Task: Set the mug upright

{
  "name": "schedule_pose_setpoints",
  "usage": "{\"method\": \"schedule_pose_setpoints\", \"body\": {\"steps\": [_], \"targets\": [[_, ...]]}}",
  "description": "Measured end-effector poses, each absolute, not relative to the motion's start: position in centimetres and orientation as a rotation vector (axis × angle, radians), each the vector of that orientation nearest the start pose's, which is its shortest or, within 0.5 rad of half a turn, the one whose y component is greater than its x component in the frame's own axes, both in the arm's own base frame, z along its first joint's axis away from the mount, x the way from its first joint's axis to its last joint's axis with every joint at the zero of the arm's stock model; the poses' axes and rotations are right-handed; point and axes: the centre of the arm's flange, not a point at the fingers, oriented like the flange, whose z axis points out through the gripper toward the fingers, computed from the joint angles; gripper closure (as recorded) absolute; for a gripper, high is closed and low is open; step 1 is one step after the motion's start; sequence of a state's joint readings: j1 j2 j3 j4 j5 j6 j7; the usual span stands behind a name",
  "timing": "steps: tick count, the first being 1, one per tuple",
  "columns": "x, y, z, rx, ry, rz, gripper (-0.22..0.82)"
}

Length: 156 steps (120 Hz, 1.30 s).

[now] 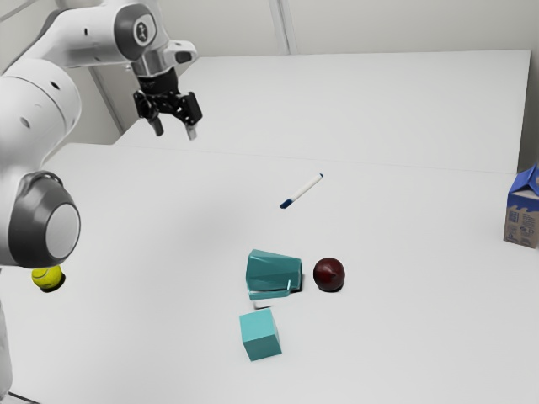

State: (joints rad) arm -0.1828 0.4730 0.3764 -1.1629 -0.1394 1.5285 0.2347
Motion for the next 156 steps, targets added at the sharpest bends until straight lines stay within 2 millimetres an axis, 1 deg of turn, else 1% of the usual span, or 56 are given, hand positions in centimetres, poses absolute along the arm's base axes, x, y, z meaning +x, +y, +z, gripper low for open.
{"method": "schedule_pose_setpoints", "body": {"steps": [13,20,25,34,49,54,62,83,92,102,113,119,127,137,156], "targets": [[67.6,5.6,53.0,-3.124,0.109,0.137,0.00],[67.3,5.7,52.3,-3.127,0.106,0.164,0.00],[66.9,5.2,51.6,-3.135,0.117,0.181,0.00],[65.4,3.4,50.5,-3.170,0.158,0.198,0.00],[61.1,3.2,48.3,-3.252,0.141,0.182,0.00],[59.9,3.3,47.4,-3.296,0.111,0.169,0.00],[58.4,3.1,45.7,-3.369,0.050,0.152,0.00],[55.9,2.0,40.9,-3.548,-0.172,0.116,0.00],[55.3,1.2,39.0,-3.604,-0.257,0.098,0.00],[54.7,-0.7,37.1,-3.653,-0.306,0.075,0.00],[54.5,-2.6,36.1,-3.695,-0.317,0.024,0.00],[53.9,-3.3,35.0,-3.719,-0.352,0.015,0.00],[53.2,-3.5,33.6,-3.752,-0.413,-0.005,0.00],[53.0,-3.3,32.6,-3.780,-0.461,-0.052,0.00],[52.2,-3.6,31.2,-3.814,-0.459,-0.103,0.00]]}}
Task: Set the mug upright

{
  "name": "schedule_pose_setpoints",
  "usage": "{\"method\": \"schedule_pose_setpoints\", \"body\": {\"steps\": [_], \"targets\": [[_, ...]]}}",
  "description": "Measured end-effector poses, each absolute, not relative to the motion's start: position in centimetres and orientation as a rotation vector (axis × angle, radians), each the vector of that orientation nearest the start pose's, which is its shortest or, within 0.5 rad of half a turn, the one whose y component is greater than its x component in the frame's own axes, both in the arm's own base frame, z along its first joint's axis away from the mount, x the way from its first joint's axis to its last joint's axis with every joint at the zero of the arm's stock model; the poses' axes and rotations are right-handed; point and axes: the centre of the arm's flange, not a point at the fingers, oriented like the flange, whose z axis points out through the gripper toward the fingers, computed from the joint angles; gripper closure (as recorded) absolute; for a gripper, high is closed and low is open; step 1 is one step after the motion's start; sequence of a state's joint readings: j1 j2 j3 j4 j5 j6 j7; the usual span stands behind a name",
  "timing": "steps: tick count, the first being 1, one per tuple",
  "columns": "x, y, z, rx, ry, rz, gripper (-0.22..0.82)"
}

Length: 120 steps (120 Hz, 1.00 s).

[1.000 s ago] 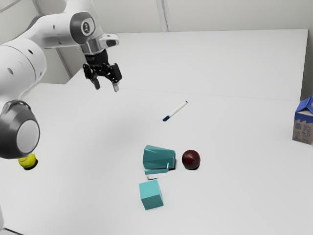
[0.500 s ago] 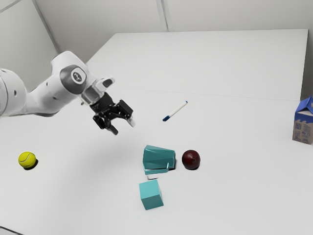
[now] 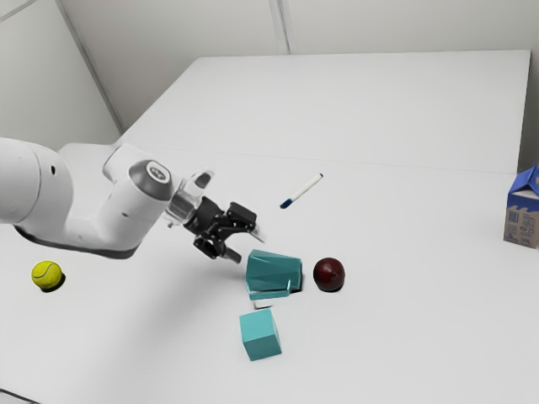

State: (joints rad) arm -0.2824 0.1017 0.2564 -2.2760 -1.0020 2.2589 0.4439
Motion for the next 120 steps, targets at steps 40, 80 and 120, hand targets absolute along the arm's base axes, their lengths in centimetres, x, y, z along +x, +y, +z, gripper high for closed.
{"method": "schedule_pose_setpoints", "body": {"steps": [40,80,120], "targets": [[51.2,-5.6,28.7,2.392,0.206,0.077,0.00],[51.4,-5.8,28.2,2.289,0.196,0.177,0.00],[51.1,-6.6,27.5,2.232,0.116,0.207,0.00]]}}
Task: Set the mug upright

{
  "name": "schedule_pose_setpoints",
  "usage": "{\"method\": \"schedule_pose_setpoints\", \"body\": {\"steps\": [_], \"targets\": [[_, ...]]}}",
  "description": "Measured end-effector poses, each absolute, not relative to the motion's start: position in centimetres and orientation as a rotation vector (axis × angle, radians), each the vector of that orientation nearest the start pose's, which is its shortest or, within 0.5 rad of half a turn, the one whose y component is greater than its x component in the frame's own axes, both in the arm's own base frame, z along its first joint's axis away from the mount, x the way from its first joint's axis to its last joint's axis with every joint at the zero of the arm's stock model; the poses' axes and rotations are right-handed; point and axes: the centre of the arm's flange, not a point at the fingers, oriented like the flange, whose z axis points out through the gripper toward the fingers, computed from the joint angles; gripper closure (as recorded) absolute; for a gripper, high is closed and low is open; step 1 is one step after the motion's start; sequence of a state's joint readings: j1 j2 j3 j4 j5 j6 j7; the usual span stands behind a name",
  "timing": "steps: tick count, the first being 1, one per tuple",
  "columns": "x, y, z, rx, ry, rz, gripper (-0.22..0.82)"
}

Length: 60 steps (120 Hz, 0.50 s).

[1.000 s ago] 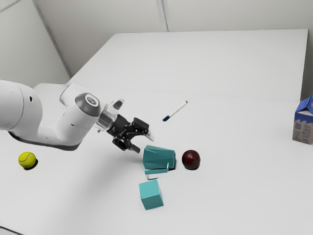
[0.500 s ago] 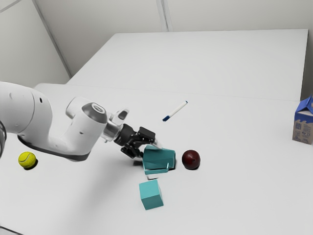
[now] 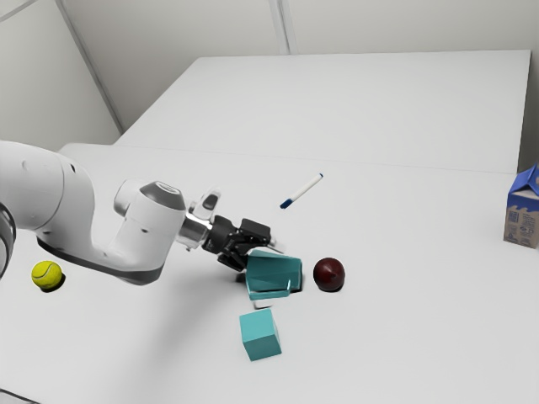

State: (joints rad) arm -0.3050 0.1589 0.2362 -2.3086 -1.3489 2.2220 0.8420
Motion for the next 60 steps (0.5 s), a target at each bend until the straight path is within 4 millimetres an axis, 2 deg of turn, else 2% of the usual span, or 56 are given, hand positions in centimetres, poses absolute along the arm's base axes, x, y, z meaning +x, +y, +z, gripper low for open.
{"method": "schedule_pose_setpoints", "body": {"steps": [20,60], "targets": [[50.72,-6.80,27.34,2.220,0.070,0.212,0.05],[50.30,-6.81,27.32,2.214,0.011,0.234,0.32]]}}
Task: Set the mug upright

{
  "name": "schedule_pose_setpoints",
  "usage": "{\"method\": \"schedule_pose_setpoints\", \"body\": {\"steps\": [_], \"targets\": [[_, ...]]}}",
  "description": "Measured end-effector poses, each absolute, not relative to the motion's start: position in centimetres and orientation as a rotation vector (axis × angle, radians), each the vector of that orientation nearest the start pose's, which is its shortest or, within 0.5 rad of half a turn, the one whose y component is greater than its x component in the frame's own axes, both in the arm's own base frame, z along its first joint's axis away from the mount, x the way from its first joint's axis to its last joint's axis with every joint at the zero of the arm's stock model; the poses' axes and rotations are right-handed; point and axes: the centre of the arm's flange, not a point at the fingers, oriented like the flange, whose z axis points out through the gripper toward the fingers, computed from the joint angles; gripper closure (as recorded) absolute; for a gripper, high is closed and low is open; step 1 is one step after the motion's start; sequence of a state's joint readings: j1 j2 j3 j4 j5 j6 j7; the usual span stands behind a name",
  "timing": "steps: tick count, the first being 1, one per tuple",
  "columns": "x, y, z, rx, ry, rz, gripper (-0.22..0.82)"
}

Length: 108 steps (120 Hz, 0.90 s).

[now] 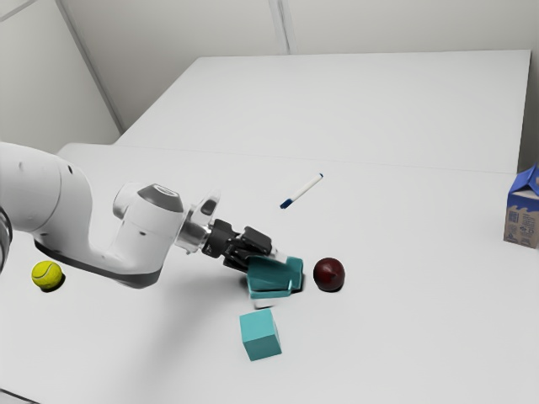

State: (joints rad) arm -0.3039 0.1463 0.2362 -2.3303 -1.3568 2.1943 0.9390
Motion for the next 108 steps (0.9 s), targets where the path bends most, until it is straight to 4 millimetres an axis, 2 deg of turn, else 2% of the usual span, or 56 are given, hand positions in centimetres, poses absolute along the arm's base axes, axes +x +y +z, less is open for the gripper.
{"method": "schedule_pose_setpoints", "body": {"steps": [29,49,59,81,108], "targets": [[50.3,-6.8,27.4,2.214,-0.015,0.250,0.58],[50.4,-6.8,28.3,2.213,-0.041,0.274,0.68],[50.3,-6.7,29.3,2.210,-0.057,0.299,0.73],[50.1,-6.0,32.6,2.232,-0.124,0.374,0.75],[50.3,-3.7,37.2,2.468,-0.420,0.411,0.77]]}}
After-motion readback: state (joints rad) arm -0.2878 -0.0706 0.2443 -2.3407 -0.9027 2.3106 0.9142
